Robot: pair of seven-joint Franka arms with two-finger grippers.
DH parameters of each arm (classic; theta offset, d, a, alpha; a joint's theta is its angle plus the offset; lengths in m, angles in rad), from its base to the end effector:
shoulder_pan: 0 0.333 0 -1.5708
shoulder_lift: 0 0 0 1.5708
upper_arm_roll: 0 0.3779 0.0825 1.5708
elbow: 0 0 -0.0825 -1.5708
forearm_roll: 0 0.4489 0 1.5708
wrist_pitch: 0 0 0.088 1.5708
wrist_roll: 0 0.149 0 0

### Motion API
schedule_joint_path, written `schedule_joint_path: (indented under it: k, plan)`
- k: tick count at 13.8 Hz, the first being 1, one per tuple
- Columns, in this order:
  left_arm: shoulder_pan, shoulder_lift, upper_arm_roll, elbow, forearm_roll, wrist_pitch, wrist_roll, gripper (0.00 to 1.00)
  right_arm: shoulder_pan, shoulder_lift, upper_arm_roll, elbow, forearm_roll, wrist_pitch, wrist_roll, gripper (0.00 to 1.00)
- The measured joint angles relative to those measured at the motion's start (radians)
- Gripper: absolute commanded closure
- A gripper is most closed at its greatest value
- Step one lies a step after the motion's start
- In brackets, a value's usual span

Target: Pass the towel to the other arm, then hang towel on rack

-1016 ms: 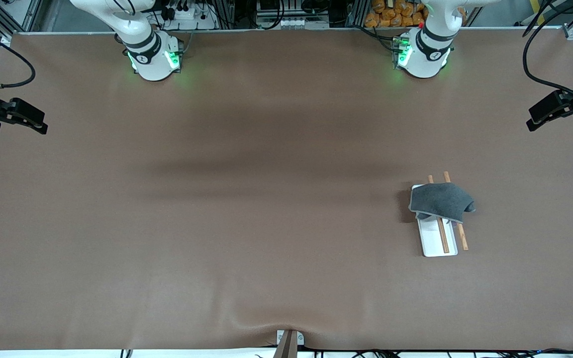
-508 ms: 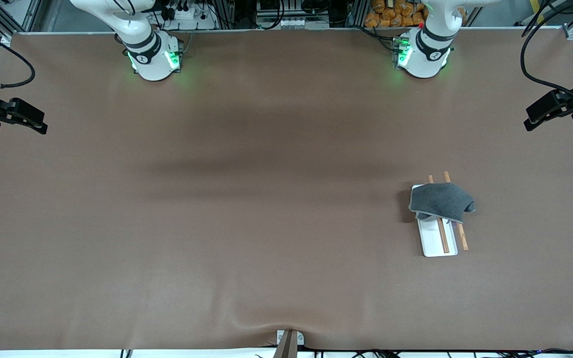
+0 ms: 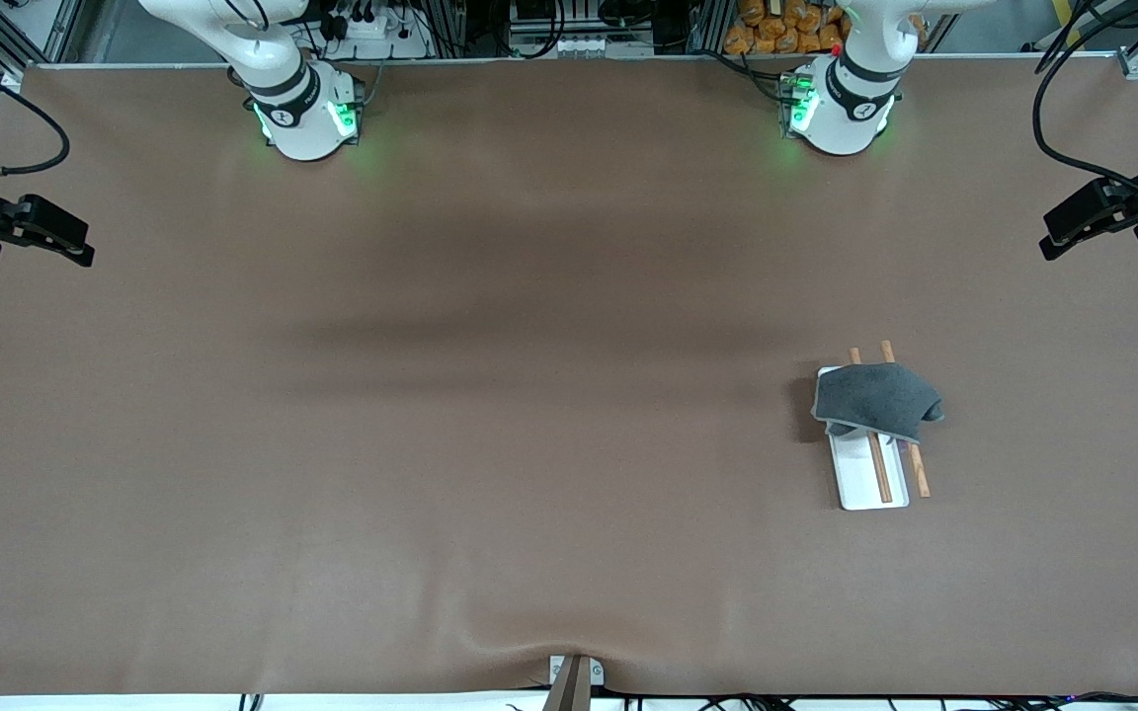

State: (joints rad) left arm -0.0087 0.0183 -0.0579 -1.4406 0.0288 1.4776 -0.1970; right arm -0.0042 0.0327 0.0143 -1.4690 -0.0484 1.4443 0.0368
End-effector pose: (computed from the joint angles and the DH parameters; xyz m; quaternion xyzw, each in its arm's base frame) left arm 0.6160 -0.0362 0.6942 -0.9976 -0.0666 -0.0111 0.0124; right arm 0.6163 -0.0016 0.6677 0.9992 -0.0157 -0.0281 0.0245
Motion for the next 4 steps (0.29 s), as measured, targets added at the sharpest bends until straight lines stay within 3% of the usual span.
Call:
schedule_joint_path:
  k: [4]
  plan:
    - [0.0, -0.003, -0.002, 0.0, 0.0, 0.0, 0.0, 0.0, 0.0, 0.0, 0.0, 0.0, 0.0, 0.0, 0.0, 0.0]
